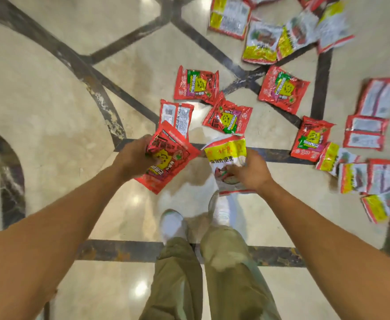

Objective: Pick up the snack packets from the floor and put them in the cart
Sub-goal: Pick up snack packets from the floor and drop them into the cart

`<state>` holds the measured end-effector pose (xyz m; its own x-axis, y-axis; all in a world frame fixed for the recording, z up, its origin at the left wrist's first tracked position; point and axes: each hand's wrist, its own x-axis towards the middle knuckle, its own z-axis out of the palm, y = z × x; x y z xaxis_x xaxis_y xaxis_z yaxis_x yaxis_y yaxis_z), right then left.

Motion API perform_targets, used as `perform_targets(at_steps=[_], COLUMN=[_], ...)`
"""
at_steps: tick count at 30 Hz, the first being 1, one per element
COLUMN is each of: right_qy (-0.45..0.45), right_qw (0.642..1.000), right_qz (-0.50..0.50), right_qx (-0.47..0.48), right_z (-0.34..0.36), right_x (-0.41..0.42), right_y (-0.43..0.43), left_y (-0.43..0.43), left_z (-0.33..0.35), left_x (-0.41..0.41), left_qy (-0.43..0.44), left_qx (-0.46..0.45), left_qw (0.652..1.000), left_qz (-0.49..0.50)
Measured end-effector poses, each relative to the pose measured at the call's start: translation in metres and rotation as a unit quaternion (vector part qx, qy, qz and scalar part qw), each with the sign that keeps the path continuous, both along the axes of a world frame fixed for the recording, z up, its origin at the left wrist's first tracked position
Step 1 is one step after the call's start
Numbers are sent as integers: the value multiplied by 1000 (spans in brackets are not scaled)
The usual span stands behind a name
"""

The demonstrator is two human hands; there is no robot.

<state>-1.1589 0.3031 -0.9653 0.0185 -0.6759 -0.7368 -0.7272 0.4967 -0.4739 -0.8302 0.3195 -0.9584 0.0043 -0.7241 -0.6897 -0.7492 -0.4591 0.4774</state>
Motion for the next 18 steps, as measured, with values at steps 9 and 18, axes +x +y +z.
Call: perform_targets(at_steps=[9,18], right_qy=[-160,-218], right_qw=[933,839], right_qz=[-308,-435], right_qx=[-98,-244], right_z=[371,627], right_x=[-46,-151], right_y=[18,84], left_y=[-49,-57], left_z=[362,628], left_x=[-58,-196], left_qy=[242,333], left_qx=[-40,-85], left_qw=[945,934], left_qz=[214,94])
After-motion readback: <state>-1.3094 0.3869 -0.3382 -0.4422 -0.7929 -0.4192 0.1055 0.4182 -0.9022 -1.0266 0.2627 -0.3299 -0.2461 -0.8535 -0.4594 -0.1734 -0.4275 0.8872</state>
